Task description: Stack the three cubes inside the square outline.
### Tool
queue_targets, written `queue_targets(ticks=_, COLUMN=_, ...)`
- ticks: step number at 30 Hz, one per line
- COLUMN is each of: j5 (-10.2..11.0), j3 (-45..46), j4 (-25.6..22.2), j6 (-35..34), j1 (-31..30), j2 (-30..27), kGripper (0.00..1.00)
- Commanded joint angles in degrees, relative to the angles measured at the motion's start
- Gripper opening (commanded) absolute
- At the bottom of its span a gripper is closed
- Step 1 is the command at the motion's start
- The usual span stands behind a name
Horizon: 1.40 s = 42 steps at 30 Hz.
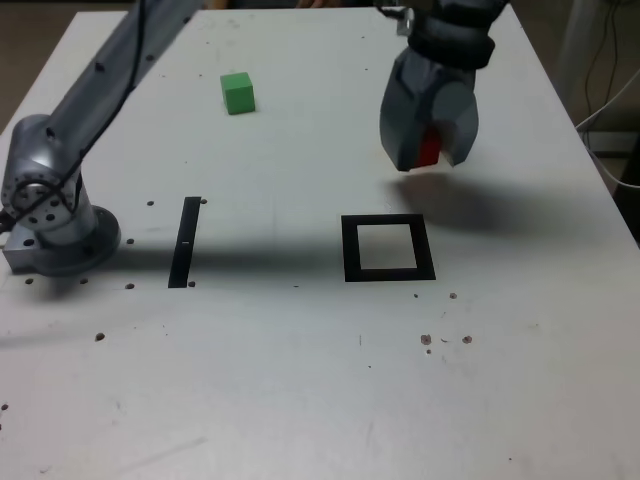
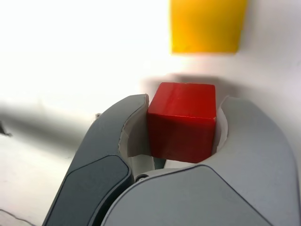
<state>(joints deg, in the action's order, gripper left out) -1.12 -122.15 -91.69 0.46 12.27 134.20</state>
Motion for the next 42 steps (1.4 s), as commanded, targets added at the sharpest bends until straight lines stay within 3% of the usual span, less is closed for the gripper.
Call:
queue_targets(ticks=1, j5=0.1, j3=2.1, j4=-0.5, j6=0.2, j1=-0.8, j2=-2.2, kGripper=0.33)
queue_targets(ticks=11, j5=-0.1, j3=14.3, j4=1.4, j6=0.9, j1=-5.9, j2=-10.5, kGripper=0.33)
queue_targets(ticks=21, j5=-3.1, j3=25.4, j4=7.5, j6=0.4, j1=-12.1, j2=-15.7, kGripper=0.33)
queue_targets(ticks=29, j5=-3.9, j3=28.0, j4=11.5, j6=-0.5, j1=-15.2, j2=-15.9, kGripper=0.33)
queue_targets(ticks=42, j5=-4.0, j3=24.8, j4=13.2, j6=-0.8, j1=-15.3, j2=-10.9, kGripper=0.33)
